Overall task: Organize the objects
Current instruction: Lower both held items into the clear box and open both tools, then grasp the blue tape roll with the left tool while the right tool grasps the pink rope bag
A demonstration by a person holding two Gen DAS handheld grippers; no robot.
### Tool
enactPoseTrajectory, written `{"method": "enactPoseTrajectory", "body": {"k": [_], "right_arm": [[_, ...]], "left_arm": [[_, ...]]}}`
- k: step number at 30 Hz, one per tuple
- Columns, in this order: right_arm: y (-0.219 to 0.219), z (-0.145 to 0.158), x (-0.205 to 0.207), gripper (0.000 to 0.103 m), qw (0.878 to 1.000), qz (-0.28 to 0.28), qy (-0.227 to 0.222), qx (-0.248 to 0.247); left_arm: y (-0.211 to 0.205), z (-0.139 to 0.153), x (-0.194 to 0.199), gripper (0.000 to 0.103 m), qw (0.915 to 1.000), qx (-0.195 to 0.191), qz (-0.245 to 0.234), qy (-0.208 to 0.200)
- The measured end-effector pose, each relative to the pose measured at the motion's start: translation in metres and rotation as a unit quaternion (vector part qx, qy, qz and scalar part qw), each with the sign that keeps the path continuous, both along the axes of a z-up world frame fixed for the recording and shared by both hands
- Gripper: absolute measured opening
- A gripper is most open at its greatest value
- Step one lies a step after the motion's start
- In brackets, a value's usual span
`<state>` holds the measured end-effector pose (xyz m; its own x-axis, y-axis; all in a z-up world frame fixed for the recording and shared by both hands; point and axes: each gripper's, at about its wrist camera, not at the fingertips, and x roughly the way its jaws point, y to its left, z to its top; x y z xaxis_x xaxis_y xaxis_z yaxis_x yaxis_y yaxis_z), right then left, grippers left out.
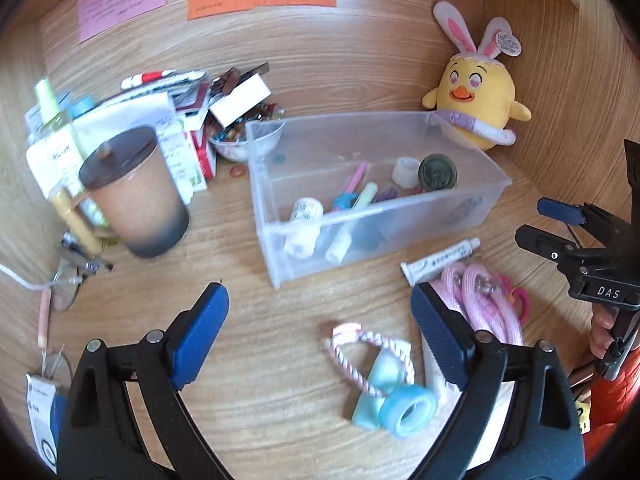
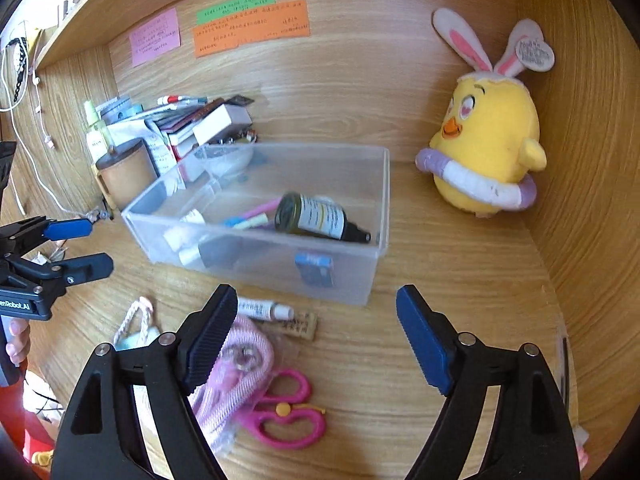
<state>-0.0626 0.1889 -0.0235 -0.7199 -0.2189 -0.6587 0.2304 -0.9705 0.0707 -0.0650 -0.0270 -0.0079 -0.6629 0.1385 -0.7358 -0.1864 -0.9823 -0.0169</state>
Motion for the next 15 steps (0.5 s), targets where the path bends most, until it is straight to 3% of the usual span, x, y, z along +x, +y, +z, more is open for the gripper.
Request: {"method": "enactPoseTrajectory", "body": {"k": [8,15], "right_arm": [[-0.009,-0.024,0.023,0.08,0.999,-0.004,-0.035,0.001],[-0.047,-0.029,0.026,0.083,0.997,0.055,-0.051,-0.034]], "left_arm": [[-0.002,-0.028,0.038,0.094,0.9995,-0.013,0.024,-0.019],[-0.011,-0.046,0.055,0.094,0.9982,0.016,0.027,-0.052]]}}
